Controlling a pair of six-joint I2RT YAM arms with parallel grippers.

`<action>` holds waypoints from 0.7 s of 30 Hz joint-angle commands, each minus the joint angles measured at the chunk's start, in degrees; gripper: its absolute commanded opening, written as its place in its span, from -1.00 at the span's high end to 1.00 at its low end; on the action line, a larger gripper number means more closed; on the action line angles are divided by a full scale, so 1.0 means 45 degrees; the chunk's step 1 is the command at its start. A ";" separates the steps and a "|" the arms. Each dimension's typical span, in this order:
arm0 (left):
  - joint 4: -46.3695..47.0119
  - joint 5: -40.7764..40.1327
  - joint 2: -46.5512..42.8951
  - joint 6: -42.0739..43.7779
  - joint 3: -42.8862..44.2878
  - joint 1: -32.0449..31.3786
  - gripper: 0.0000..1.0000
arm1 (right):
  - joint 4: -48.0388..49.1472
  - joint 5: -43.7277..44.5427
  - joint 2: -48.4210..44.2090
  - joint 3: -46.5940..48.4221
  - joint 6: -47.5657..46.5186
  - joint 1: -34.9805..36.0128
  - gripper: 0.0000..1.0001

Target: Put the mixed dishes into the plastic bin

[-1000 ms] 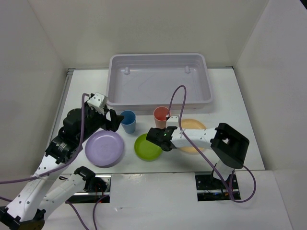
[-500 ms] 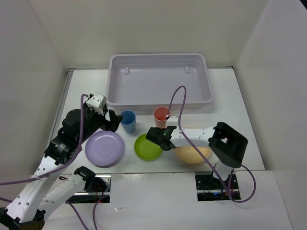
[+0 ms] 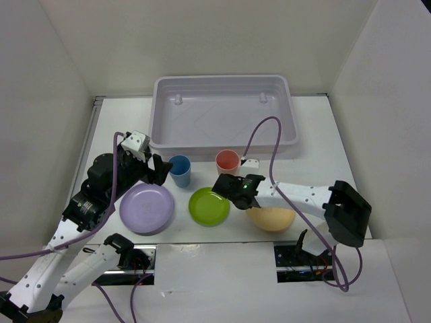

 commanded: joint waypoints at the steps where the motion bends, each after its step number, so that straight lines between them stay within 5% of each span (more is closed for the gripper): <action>1: 0.0193 0.0441 -0.0011 -0.0127 0.0129 -0.0049 -0.74 | -0.0701 0.0174 -0.0940 0.0558 0.0034 0.0083 0.99; 13: 0.0193 0.0950 0.0417 -0.0499 0.0129 -0.0049 -0.74 | -0.2300 0.0174 -0.2599 0.1593 -0.0922 0.1234 0.99; 21: 0.0427 0.1438 0.1043 -0.0635 0.0383 -0.0049 -0.68 | -0.1406 -0.0352 -0.5041 0.1478 -0.2347 0.1235 1.00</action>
